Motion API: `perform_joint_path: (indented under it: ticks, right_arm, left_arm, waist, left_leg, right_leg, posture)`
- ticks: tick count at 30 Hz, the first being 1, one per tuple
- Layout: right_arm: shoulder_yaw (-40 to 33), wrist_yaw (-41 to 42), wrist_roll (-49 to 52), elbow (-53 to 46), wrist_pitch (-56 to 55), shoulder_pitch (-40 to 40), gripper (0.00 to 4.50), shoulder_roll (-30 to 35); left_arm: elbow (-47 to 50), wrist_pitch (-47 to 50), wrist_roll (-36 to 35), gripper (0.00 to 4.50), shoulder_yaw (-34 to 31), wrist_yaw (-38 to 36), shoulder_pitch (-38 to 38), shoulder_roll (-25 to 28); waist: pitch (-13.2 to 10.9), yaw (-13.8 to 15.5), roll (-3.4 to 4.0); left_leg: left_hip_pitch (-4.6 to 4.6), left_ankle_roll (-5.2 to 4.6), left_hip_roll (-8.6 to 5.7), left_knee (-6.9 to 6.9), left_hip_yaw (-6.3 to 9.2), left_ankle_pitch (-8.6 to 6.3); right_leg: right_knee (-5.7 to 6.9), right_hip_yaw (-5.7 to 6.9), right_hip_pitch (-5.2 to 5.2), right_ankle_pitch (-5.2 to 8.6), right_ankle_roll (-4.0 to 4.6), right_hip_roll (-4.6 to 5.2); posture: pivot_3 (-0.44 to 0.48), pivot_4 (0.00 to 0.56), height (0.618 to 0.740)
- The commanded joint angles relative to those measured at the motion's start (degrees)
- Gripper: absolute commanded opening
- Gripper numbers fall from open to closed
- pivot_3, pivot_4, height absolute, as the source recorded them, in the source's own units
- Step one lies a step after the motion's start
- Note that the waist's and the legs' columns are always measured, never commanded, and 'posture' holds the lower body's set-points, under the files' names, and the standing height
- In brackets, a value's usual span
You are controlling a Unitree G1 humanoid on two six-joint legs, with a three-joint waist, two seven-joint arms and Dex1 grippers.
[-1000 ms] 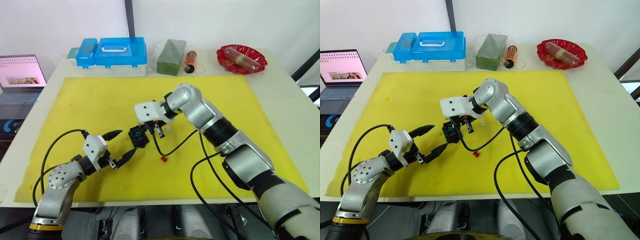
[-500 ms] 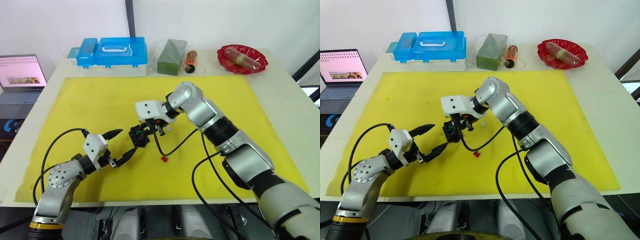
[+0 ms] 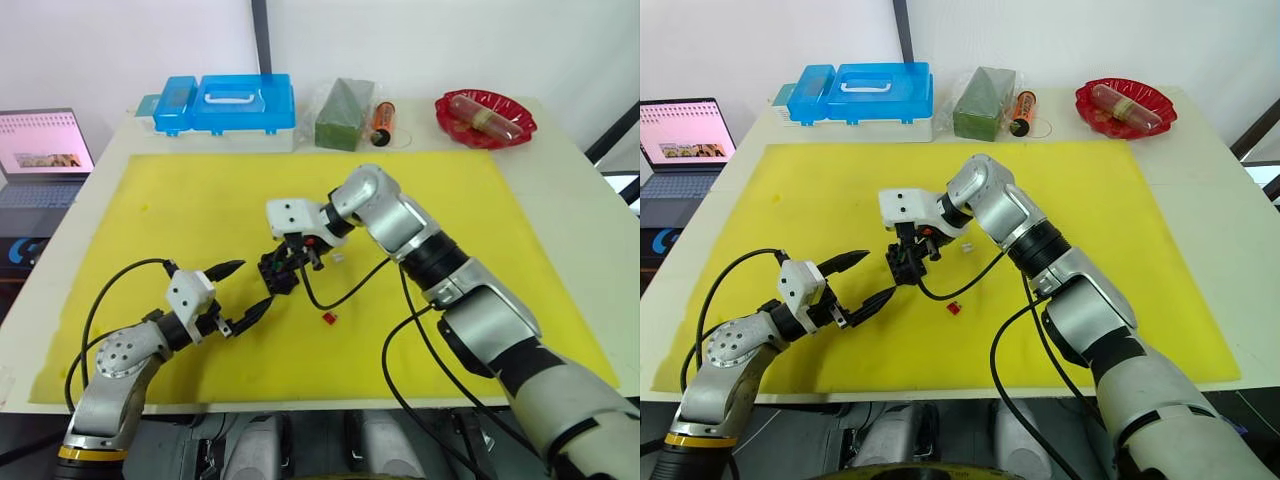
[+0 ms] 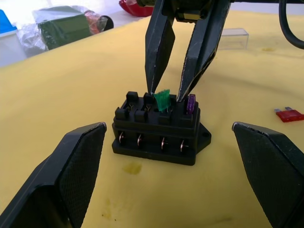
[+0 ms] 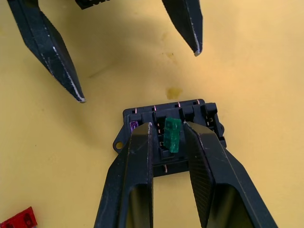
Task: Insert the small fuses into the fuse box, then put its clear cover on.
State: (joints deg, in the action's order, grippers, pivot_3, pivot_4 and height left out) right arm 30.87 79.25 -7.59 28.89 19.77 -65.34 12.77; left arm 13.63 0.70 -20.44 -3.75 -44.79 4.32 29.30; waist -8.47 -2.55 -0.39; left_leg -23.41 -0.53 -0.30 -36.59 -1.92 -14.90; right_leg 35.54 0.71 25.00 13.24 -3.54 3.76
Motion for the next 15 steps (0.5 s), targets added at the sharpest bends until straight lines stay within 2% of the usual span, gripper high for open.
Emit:
perform_joint_path:
  ticks: [1, 15]
  right_arm:
    - [-1.4, -0.4, 0.6, 0.6, -0.6, -1.8, 1.13, -0.4]
    - [-1.5, -0.1, 0.6, 1.5, -0.6, -2.3, 1.13, 0.0]
  left_arm:
    - [2.1, -0.8, 0.0, 4.50, -1.1, 0.0, 0.0, 0.7]
    - [2.1, -0.6, -0.2, 4.50, -1.1, -0.2, 0.0, 1.4]
  waist:
    - [0.0, 0.0, 0.00]
    - [0.0, 0.0, 0.00]
  left_leg:
    - [0.00, 0.00, 0.00, 0.00, 0.00, 0.00]
    - [0.00, 0.01, 0.00, 0.01, 0.00, 0.01]
  right_leg:
    - [0.00, 0.00, 0.00, 0.00, 0.00, 0.00]
    - [0.03, 0.00, 0.02, -0.01, -0.01, 0.00]
  posture:
    - [0.000, 0.150, 0.740]
    - [0.000, 0.150, 0.740]
